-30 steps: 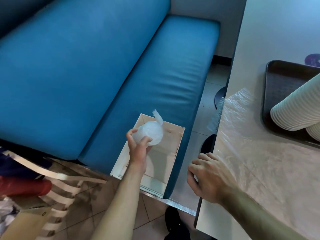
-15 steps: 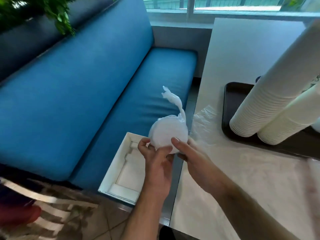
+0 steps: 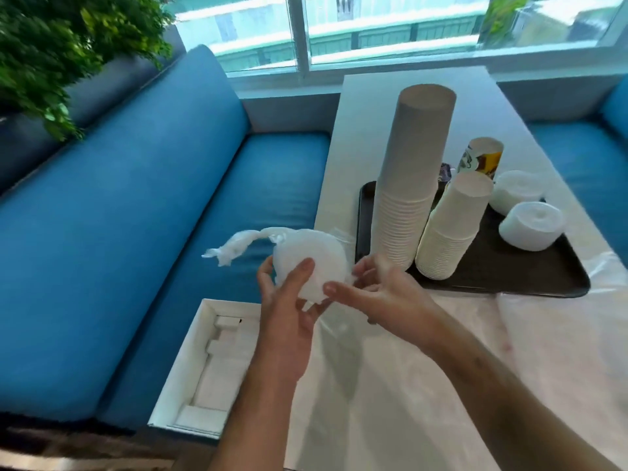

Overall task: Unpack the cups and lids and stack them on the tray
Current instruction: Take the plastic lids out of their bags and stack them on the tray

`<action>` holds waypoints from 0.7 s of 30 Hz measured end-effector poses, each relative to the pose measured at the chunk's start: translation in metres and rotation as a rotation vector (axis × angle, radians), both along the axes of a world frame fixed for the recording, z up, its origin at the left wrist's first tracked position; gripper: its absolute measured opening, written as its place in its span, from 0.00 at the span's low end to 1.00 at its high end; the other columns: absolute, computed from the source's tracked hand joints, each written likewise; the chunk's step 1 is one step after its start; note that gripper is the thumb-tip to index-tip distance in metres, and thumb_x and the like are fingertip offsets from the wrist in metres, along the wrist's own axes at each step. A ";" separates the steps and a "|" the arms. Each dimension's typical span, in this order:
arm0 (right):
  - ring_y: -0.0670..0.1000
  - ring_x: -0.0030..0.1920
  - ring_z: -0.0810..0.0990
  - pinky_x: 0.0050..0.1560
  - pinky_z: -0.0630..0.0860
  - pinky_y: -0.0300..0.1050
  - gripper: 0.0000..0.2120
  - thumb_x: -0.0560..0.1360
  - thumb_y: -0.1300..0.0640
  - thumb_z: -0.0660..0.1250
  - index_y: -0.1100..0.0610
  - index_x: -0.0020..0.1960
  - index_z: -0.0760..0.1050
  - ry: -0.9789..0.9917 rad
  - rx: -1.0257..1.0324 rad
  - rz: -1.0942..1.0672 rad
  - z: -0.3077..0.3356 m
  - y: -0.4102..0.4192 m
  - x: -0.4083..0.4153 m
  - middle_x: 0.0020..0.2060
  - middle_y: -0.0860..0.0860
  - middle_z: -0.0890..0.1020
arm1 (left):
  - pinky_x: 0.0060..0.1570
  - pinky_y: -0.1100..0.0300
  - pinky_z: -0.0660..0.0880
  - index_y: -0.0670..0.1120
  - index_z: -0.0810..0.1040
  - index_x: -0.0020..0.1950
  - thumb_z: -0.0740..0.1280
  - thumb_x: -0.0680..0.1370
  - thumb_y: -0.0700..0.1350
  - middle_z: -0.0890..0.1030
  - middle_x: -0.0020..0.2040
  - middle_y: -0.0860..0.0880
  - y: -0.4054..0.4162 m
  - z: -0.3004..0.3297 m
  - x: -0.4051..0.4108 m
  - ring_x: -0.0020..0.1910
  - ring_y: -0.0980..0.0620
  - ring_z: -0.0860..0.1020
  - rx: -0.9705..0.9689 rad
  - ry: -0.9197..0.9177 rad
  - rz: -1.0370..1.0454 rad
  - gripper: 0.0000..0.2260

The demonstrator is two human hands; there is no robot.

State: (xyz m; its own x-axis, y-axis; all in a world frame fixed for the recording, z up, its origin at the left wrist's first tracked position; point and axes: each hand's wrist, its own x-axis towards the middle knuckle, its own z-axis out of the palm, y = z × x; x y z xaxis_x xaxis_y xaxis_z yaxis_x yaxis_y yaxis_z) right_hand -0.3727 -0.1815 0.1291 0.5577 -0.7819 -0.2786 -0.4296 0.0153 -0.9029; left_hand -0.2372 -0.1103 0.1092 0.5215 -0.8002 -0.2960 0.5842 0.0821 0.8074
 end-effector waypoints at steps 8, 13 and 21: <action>0.47 0.34 0.79 0.34 0.71 0.35 0.15 0.82 0.56 0.65 0.67 0.45 0.81 -0.262 0.092 0.020 0.004 0.007 -0.024 0.37 0.56 0.85 | 0.34 0.52 0.76 0.64 0.70 0.66 0.76 0.67 0.45 0.74 0.68 0.36 -0.018 -0.001 -0.048 0.46 0.40 0.80 0.005 0.010 0.082 0.32; 0.47 0.34 0.76 0.38 0.71 0.39 0.13 0.82 0.61 0.65 0.68 0.43 0.79 -0.345 0.033 0.093 0.003 0.000 -0.043 0.35 0.54 0.82 | 0.31 0.53 0.76 0.55 0.71 0.71 0.76 0.67 0.47 0.78 0.62 0.36 -0.023 0.008 -0.062 0.45 0.42 0.80 -0.047 0.086 0.102 0.34; 0.52 0.35 0.73 0.39 0.73 0.48 0.14 0.82 0.56 0.66 0.59 0.38 0.75 -0.142 -0.321 0.426 0.014 -0.011 -0.090 0.34 0.54 0.77 | 0.62 0.39 0.76 0.48 0.79 0.64 0.69 0.73 0.49 0.85 0.54 0.43 -0.019 0.032 -0.071 0.53 0.43 0.84 -0.229 0.322 0.080 0.19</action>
